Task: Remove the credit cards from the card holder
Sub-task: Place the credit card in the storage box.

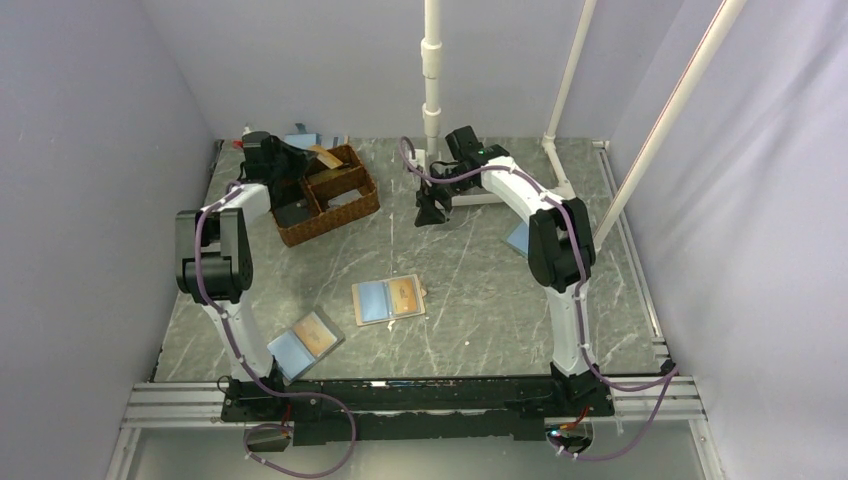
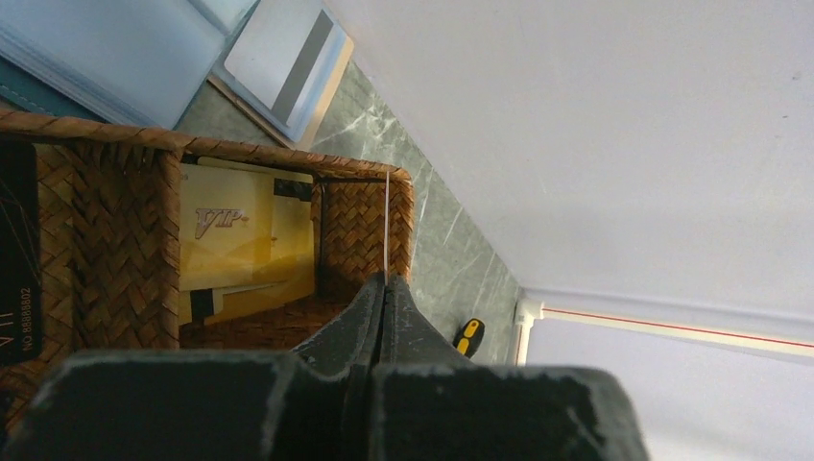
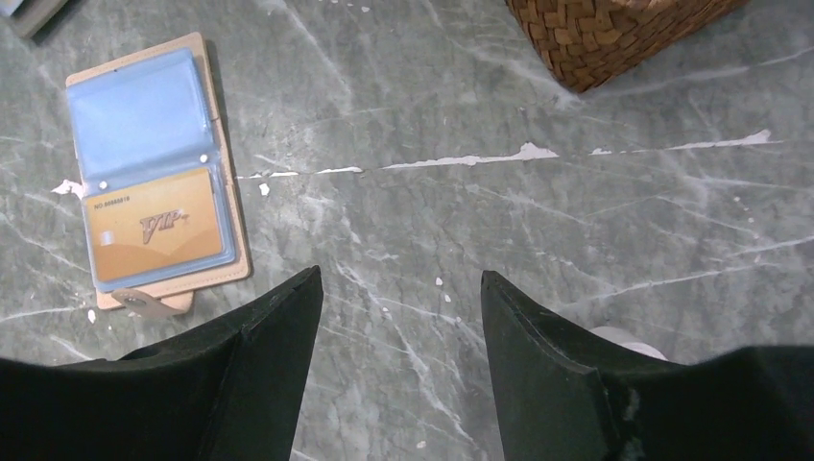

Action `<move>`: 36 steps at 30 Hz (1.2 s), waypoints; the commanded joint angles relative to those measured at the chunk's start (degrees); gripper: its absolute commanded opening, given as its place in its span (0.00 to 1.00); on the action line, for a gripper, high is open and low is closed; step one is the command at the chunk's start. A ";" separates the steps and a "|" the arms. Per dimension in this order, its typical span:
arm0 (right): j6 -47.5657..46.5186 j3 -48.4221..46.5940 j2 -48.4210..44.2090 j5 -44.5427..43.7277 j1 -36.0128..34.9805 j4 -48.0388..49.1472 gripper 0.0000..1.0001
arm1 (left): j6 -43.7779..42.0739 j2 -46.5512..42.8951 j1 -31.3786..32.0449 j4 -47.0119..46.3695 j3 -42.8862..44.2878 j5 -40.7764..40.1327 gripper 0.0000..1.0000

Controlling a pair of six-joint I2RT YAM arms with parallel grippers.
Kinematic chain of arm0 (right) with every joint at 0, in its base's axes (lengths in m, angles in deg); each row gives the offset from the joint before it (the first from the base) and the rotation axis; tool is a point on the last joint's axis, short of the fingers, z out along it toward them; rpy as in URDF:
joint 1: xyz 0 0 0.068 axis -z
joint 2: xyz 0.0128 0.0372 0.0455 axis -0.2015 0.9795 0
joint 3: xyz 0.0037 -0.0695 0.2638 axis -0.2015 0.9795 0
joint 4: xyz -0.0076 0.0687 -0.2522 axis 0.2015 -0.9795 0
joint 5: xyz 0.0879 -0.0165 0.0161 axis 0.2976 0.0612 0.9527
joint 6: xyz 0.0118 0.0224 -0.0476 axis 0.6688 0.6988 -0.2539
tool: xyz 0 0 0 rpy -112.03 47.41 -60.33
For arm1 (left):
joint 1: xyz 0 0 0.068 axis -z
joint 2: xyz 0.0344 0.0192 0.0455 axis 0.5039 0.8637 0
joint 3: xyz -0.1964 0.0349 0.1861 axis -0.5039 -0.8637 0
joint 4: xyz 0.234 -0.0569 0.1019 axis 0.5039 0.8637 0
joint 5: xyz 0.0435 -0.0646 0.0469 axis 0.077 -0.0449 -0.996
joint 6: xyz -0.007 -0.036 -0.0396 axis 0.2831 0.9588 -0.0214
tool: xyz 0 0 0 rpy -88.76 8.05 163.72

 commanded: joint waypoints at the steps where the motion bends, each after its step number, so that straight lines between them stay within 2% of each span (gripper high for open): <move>1: -5.48 1.25 -6.59 2.81 0.10 0.16 0.64 | -2.13 -1.19 0.22 0.21 1.16 -0.84 0.00; 4: -8.67 1.98 -7.36 3.44 -0.06 -1.12 0.64 | -3.22 -2.22 0.72 2.02 0.84 -1.92 0.00; 8: -10.35 3.38 -8.27 4.43 -0.46 -1.45 0.65 | -0.39 -2.64 1.31 3.90 0.47 -4.60 0.00; 22: -12.00 12.38 -14.96 5.58 0.73 0.09 0.65 | 2.47 2.92 5.36 10.06 7.70 -15.73 0.00; 27: -12.93 15.88 -18.02 6.22 1.73 0.24 0.65 | 3.78 4.82 6.88 10.41 8.50 -17.35 0.00; 31: -14.36 18.43 -20.48 6.19 2.36 0.37 0.65 | 3.35 4.51 8.42 11.04 7.89 -18.22 0.16; 36: -14.70 21.56 -23.11 6.42 2.49 0.98 0.65 | 1.40 1.68 8.85 12.31 6.17 -18.07 0.43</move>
